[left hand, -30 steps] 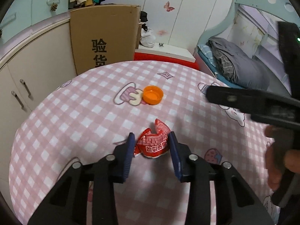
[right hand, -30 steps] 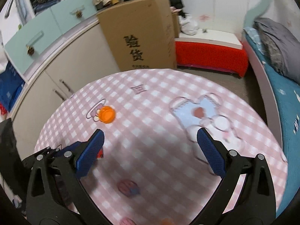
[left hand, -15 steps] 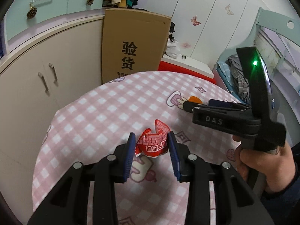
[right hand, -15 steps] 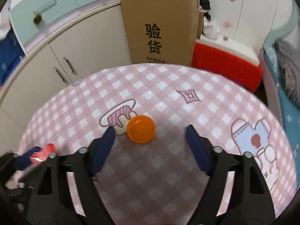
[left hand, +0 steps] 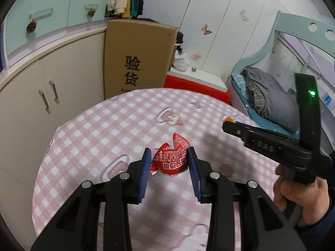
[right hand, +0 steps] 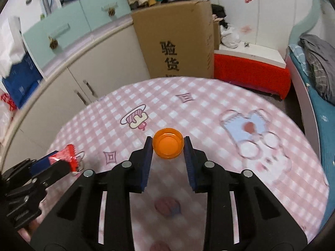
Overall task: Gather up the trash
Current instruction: 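Carry the red wrapper and orange cap over the bin and open both tools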
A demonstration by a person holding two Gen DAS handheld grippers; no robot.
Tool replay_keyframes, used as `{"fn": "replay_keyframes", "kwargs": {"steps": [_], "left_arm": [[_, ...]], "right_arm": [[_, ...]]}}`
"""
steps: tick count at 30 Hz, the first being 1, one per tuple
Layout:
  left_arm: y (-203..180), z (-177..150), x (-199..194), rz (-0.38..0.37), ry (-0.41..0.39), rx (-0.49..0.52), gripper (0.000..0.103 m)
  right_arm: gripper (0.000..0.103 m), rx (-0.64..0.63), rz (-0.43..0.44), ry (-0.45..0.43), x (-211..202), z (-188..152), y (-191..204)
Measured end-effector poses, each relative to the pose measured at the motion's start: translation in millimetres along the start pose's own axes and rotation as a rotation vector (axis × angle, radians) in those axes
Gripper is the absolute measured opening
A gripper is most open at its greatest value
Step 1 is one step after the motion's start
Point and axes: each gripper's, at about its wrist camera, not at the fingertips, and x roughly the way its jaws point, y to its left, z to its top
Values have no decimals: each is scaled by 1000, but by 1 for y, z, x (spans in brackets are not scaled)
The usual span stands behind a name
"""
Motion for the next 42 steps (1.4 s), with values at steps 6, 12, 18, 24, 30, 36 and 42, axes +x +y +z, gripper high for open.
{"fn": "replay_keyframes", "kwargs": {"steps": [6, 12, 18, 24, 30, 36, 42], "left_arm": [[-46, 3, -23, -49, -45, 49, 35], [-101, 4, -43, -96, -82, 119, 35], [-164, 1, -53, -155, -100, 203, 35], [-236, -8, -55, -239, -106, 304, 35], [-306, -25, -49, -331, -81, 401, 35], [-381, -55, -13, -416, 32, 501, 35], [-430, -91, 42, -430, 188, 564, 35]], "right_arm": [[29, 39, -6, -97, -69, -6, -28], [29, 102, -18, -194, -134, -20, -69], [29, 180, -49, -283, -195, -43, -117], [29, 283, -125, -360, -248, -74, -176], [29, 396, -216, -399, -287, -111, -237], [29, 548, -303, -385, -302, -164, -302], [29, 675, -317, -293, -275, -210, -354]]}}
